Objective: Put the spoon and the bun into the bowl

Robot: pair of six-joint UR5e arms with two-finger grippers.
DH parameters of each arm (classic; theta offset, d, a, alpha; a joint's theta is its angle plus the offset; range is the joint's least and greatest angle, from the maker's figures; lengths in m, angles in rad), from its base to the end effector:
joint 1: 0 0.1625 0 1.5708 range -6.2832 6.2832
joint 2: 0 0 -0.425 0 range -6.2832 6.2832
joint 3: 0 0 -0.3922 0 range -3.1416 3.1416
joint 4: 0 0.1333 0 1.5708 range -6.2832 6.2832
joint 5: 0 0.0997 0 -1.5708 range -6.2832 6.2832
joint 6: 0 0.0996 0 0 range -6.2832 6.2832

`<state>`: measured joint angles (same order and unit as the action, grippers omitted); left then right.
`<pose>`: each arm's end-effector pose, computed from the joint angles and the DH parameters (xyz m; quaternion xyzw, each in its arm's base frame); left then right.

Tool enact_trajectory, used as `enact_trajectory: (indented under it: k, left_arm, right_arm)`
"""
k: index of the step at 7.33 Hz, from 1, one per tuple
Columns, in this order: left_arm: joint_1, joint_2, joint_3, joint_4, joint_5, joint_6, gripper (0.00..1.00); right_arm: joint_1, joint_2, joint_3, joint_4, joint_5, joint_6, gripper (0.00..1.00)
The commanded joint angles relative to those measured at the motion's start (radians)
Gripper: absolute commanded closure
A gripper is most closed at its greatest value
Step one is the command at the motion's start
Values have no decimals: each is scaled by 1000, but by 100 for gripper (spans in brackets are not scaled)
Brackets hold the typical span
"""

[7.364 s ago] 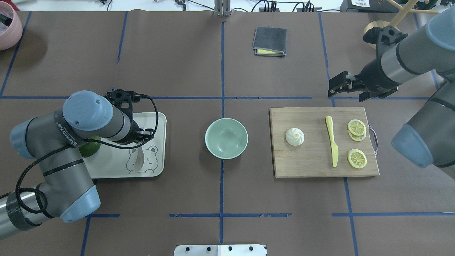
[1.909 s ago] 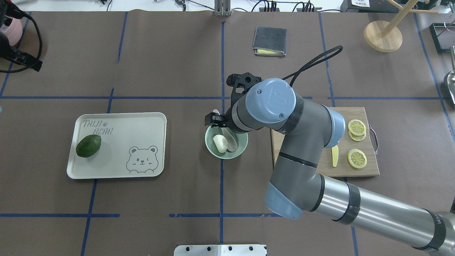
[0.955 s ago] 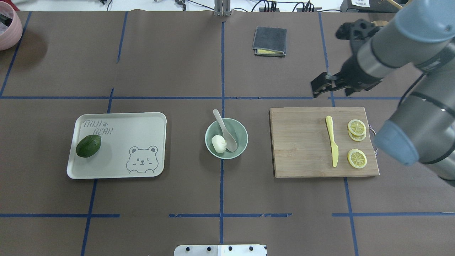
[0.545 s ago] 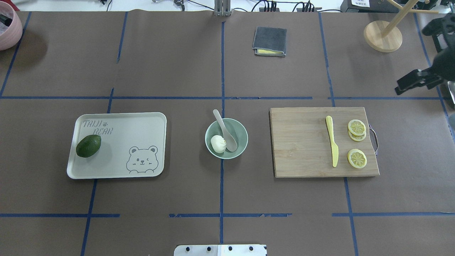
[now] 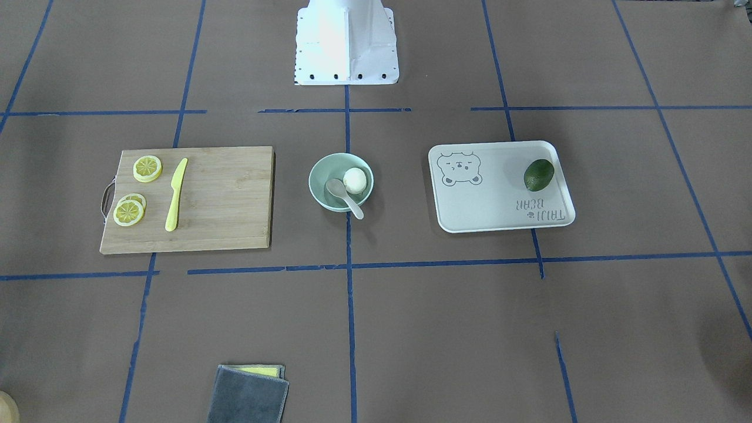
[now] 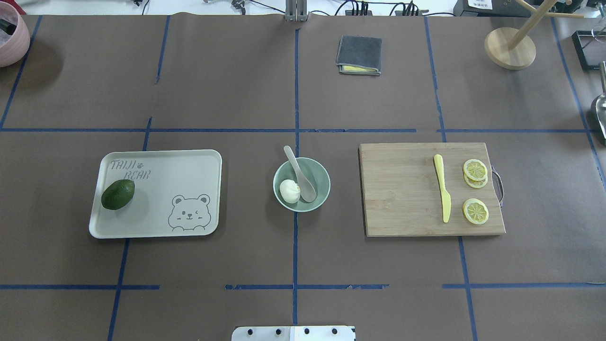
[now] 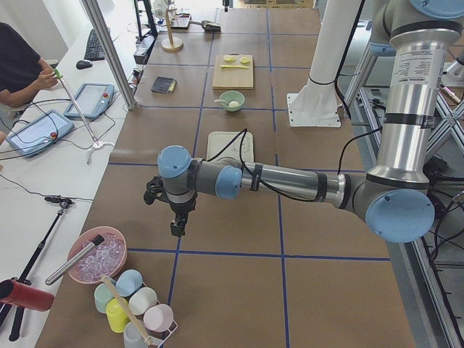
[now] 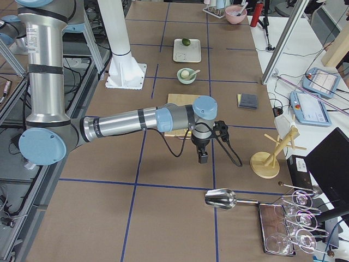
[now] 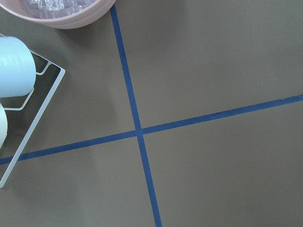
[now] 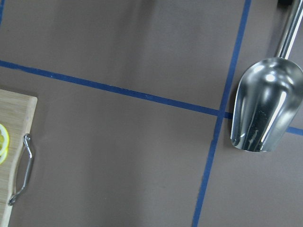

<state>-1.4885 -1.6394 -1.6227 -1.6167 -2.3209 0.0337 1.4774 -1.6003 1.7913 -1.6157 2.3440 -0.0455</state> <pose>-0.0217 -0.5325 0.5947 0.0684 0.3668 0.0841 0.9239 0.0186 -0.4854 0.5689 0.0586 -0.3775 -0.0916 0.9196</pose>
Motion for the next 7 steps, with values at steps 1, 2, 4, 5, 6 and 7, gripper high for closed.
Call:
enact_trajectory:
  k: [1, 2, 4, 5, 6, 7]
  left_arm:
    - [-25, 32, 0, 0, 0, 0, 0]
    - [-45, 55, 0, 3, -2, 17, 0]
    - [-50, 96, 7, 5, -28, 63, 0]
    - [-50, 99, 17, 5, -28, 64, 0]
    - [-73, 98, 23, 9, -29, 63, 0]
    - [-75, 93, 17, 15, -44, 54, 0]
  right_arm:
    - [32, -4, -24, 6, -5, -33, 0]
    - [35, -12, -27, 8, -3, -39, 0]
    - [114, -26, -50, 5, 26, -37, 0]
    - [136, -47, -87, 5, 108, -40, 0]
    - [152, -46, -116, 10, 142, -57, 0]
    - [152, -47, -121, 10, 137, -72, 0]
